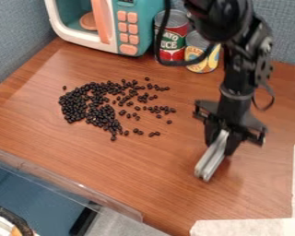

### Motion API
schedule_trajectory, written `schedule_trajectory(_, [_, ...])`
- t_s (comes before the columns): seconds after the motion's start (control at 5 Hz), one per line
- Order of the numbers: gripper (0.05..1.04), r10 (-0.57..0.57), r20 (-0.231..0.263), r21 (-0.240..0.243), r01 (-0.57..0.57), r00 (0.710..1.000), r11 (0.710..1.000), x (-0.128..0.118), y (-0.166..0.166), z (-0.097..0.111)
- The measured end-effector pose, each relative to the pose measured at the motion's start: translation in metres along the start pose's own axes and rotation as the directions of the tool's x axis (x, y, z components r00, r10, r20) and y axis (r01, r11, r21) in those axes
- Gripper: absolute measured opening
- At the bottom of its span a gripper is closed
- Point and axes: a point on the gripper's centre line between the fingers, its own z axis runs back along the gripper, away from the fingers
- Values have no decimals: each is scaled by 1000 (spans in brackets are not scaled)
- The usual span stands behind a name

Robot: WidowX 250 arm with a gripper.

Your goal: Sweep into pile

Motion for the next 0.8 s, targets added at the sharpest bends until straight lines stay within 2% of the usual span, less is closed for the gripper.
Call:
schedule_trajectory(0.2, [371, 32, 3, 6, -32, 999, 999, 10, 5, 3])
schedule_trajectory(0.4, [371, 78, 5, 25, -78, 997, 997, 20, 12, -6])
schedule_trajectory(0.8, [371, 188, 26, 83, -189, 982, 978, 34, 33, -15])
